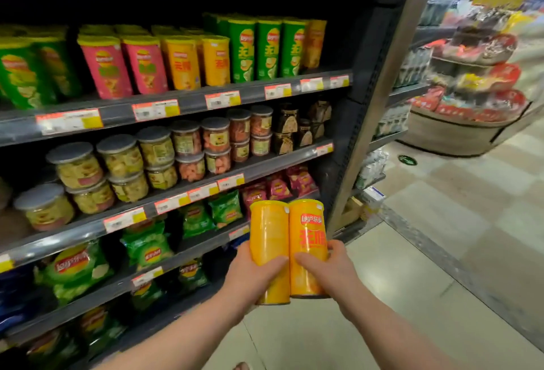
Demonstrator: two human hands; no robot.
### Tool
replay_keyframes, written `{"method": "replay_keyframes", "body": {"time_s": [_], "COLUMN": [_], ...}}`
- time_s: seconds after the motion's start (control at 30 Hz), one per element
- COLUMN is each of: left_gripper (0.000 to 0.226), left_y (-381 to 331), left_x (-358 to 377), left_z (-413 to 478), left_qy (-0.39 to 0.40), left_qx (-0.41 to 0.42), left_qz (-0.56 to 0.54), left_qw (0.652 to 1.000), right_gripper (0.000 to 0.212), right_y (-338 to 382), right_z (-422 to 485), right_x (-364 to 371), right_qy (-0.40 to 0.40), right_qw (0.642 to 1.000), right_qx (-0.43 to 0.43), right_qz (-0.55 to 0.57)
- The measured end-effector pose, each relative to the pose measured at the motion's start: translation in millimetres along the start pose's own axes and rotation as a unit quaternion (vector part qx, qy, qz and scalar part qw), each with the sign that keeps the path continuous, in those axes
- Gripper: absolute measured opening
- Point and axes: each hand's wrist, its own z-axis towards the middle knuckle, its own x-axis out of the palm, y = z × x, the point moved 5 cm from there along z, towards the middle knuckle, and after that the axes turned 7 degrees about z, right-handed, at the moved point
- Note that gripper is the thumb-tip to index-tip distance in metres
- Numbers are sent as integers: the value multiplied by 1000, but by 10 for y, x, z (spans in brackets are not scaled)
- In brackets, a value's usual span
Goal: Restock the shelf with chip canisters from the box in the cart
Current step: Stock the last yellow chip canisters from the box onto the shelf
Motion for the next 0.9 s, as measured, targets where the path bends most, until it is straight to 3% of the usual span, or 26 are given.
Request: {"method": "replay_keyframes", "body": {"time_s": [0.13,0.3,0.43,0.7,0.9], "left_gripper": [61,70,62,72,62], "left_y": [-232,-666,-1112,-1704,-1827], "left_x": [243,649,802,761,757], "left_z": [243,713,1164,2037,2417], "left_qy": [29,68,84,87,99], "left_qx": [20,57,82,109,88], "left_qz": [-8,-27,-48,-54,-108], "left_qw": [999,996,992,989,985], "right_gripper": [74,70,69,76,64], "right_y": [68,281,606,1164,1351], "right_z": [207,612,1073,1946,2371], "right_x": [-275,-732,-977,-1072,-1061], "right_qy": [-27,-73,-95,-98,-66], "right_qw": [1000,997,995,993,997], "right_qx": [1,-10,-26,-57,-42], "right_qz": [12,25,32,40,29]}}
